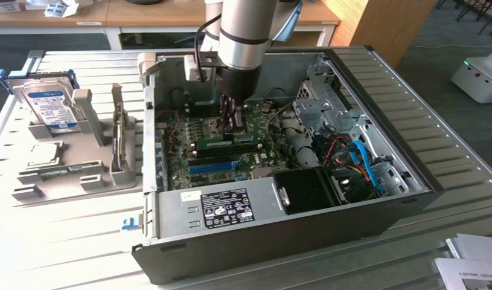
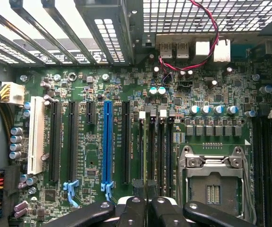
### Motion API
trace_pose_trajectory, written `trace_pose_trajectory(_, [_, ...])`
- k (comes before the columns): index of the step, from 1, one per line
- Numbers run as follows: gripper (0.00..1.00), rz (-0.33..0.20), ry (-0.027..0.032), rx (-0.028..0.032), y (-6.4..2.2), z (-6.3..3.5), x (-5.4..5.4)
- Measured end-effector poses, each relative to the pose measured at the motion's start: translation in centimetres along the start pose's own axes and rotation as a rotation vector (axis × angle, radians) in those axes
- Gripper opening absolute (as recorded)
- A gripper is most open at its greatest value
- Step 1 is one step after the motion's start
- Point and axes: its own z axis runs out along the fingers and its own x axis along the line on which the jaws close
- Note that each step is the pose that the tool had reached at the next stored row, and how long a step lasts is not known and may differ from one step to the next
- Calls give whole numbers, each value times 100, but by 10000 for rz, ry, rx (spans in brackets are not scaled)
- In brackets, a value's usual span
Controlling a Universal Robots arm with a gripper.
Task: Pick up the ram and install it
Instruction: 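Insert the ram into the slot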
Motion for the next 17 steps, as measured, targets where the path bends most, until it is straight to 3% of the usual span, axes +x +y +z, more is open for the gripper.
trace_pose_trajectory(17, [12,0,2,-1,-5,68,-4])
